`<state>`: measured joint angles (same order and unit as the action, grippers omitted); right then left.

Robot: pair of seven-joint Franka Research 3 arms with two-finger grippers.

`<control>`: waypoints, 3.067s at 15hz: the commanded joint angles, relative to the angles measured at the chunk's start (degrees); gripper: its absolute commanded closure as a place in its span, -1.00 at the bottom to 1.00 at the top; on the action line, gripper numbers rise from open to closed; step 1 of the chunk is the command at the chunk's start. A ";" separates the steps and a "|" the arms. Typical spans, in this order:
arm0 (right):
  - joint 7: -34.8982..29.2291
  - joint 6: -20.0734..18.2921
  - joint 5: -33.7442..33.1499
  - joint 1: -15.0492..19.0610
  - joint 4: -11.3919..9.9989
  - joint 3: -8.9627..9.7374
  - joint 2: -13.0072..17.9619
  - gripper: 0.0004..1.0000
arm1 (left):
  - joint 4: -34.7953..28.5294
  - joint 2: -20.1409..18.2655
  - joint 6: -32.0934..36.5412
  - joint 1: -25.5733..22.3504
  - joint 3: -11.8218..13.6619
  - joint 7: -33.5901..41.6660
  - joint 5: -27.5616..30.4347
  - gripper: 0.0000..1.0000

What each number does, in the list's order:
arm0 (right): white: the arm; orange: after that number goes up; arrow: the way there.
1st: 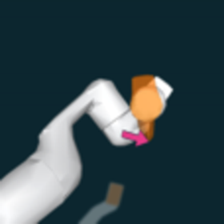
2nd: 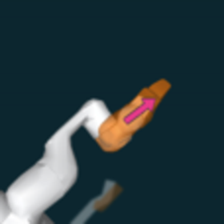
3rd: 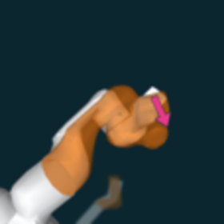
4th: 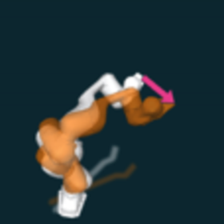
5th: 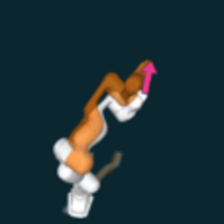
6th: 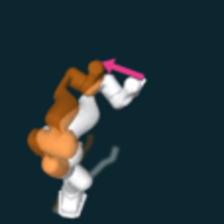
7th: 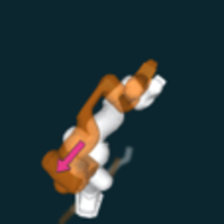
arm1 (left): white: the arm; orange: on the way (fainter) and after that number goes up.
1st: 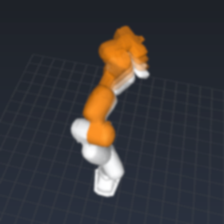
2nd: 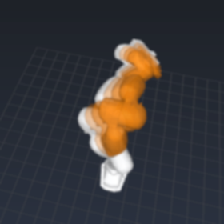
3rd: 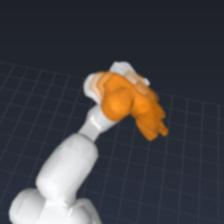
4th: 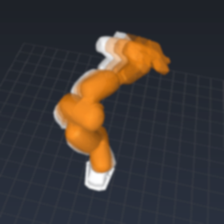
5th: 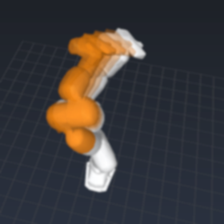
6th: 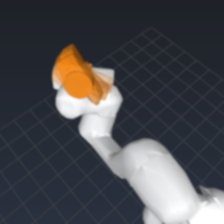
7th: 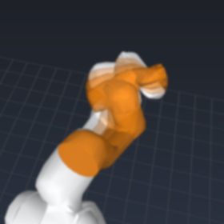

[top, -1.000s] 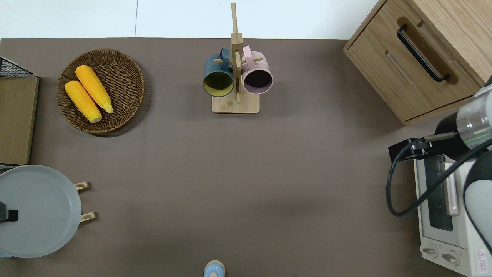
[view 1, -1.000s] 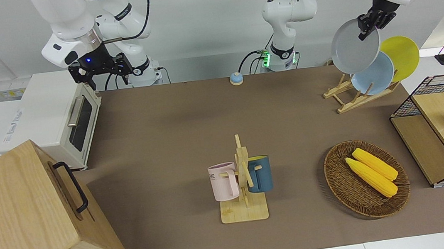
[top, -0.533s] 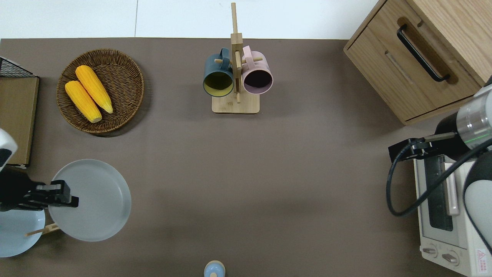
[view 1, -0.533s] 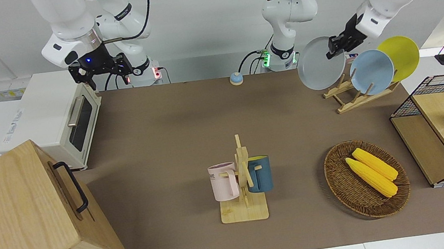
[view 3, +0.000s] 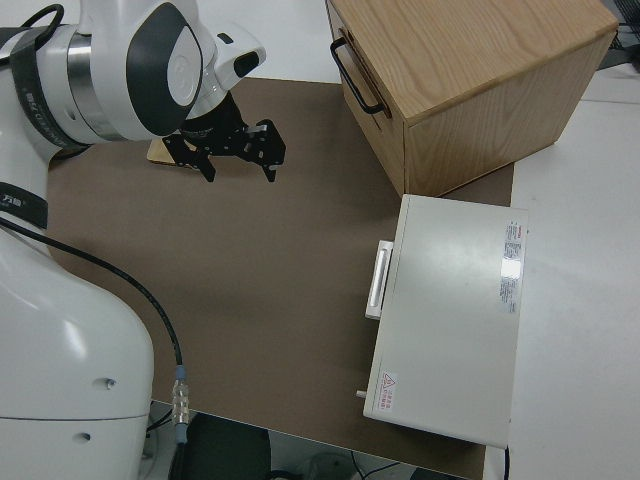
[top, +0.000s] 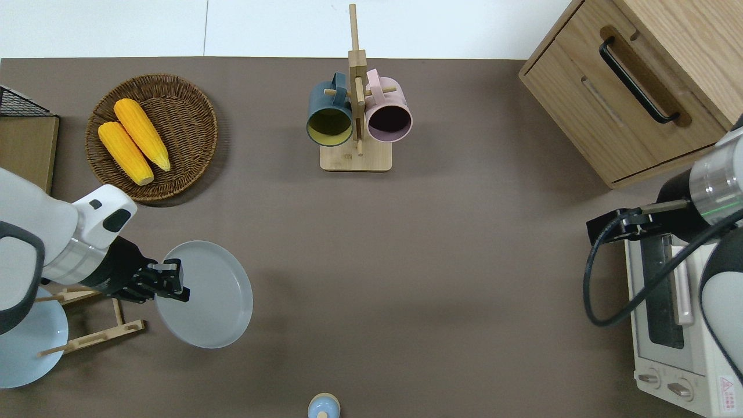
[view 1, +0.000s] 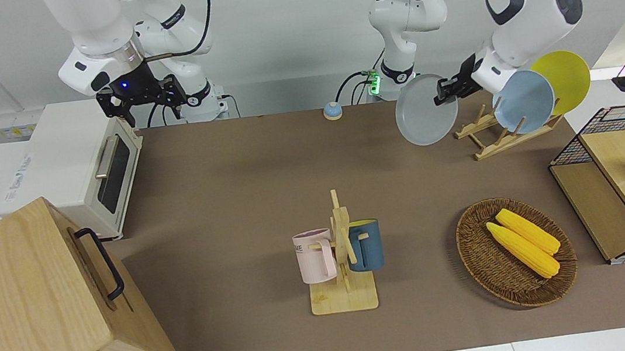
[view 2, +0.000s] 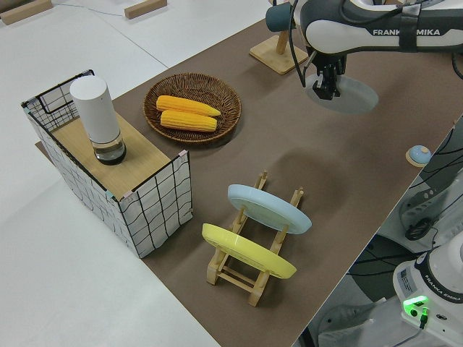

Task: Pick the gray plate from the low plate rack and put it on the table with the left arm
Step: 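Carry the gray plate away from the rack and lower it onto the table, then open the left gripper and withdraw it from the plate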

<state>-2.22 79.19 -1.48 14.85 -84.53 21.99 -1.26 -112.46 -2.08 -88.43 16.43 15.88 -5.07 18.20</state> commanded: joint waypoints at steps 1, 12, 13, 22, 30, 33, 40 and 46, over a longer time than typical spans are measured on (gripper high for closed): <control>-0.68 -0.70 -0.28 1.32 0.41 1.21 0.12 -0.97 | -4.60 0.41 -5.43 0.71 -1.37 -0.64 0.96 0.96; -0.68 -0.62 -0.28 1.32 0.33 1.21 0.12 -0.97 | -8.74 2.78 -12.90 1.77 -3.75 0.15 3.24 0.99; -0.68 -0.62 -0.28 1.32 0.41 1.21 0.12 -0.97 | -8.83 2.96 -13.26 1.68 -4.36 0.15 3.24 0.99; -0.68 -0.62 -0.28 1.32 0.41 1.21 0.12 -0.97 | -9.27 4.01 -14.31 1.68 -4.37 0.23 2.89 0.02; -0.68 -0.62 -0.28 1.32 0.33 1.21 0.12 -0.97 | -8.83 3.49 -13.00 1.68 -4.37 0.23 0.88 -0.98; -0.68 -0.62 -0.28 1.32 0.33 1.13 0.12 -0.97 | -7.61 2.78 -12.38 1.68 -4.10 -0.29 -3.24 -0.98; -0.68 -0.62 -0.28 1.32 0.41 1.21 0.12 -0.97 | 1.96 1.47 -7.73 1.41 -1.55 -0.12 -12.75 -0.99; -0.68 -0.62 -0.28 1.32 0.41 1.13 0.12 -0.97 | 11.46 -0.55 -6.58 1.24 -1.64 -2.49 -16.27 -0.99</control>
<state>-2.22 79.19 -1.48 14.85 -84.53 21.99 -1.26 -105.48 -1.56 -96.73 17.58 14.15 -5.83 3.59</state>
